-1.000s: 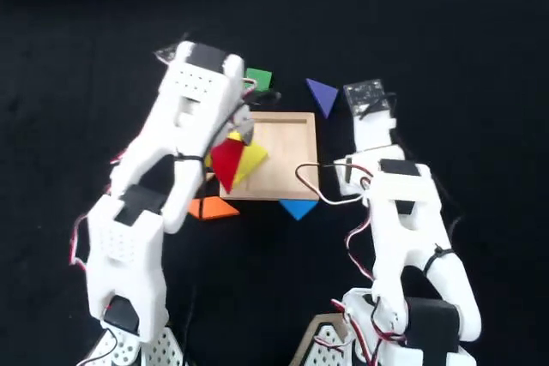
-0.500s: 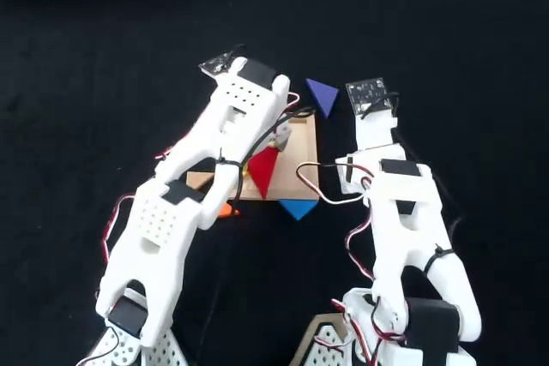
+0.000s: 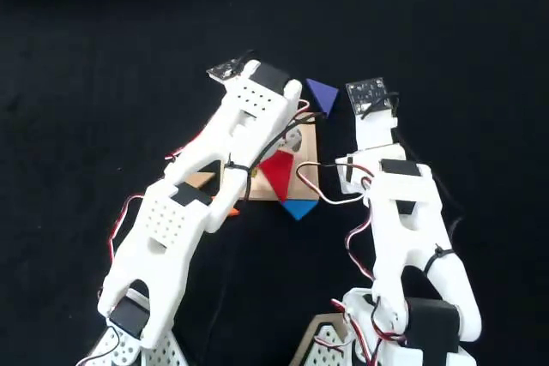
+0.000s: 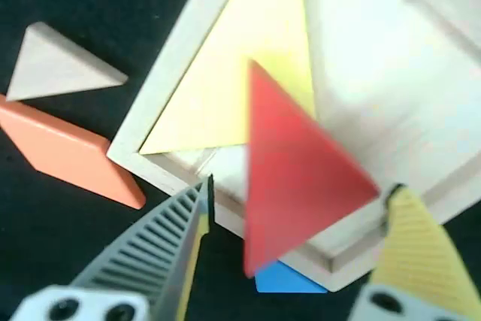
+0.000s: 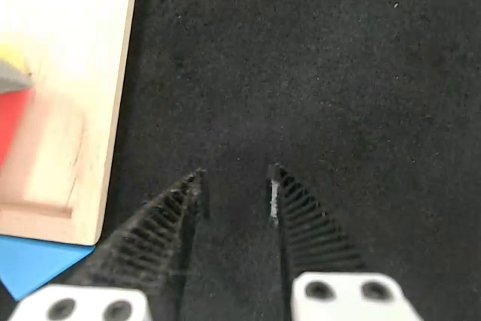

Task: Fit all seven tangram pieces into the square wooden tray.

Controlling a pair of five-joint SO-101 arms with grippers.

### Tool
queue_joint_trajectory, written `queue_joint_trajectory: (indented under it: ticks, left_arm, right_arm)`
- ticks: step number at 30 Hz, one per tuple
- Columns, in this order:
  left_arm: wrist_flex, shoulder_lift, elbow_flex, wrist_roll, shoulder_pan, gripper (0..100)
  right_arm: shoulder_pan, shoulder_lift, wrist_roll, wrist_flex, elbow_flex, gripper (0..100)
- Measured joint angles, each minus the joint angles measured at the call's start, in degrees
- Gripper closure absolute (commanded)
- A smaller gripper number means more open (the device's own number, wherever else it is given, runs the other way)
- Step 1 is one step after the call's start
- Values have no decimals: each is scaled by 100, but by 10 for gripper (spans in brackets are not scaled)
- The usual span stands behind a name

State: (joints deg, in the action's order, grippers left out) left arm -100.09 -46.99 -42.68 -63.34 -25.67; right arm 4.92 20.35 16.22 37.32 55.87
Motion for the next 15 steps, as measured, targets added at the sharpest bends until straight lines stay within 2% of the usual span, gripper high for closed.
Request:
queue_joint_trajectory:
  ticks: [10,12,15]
  left_arm:
    - [0,9,0,-35,18,629]
    - [0,114,0,141,158,629]
    - [0,580,114,782,651,629]
  right_arm:
    - [0,0,0,0,0,858]
    - [0,0,0,0,0,868]
    - [0,0,0,0,0,949]
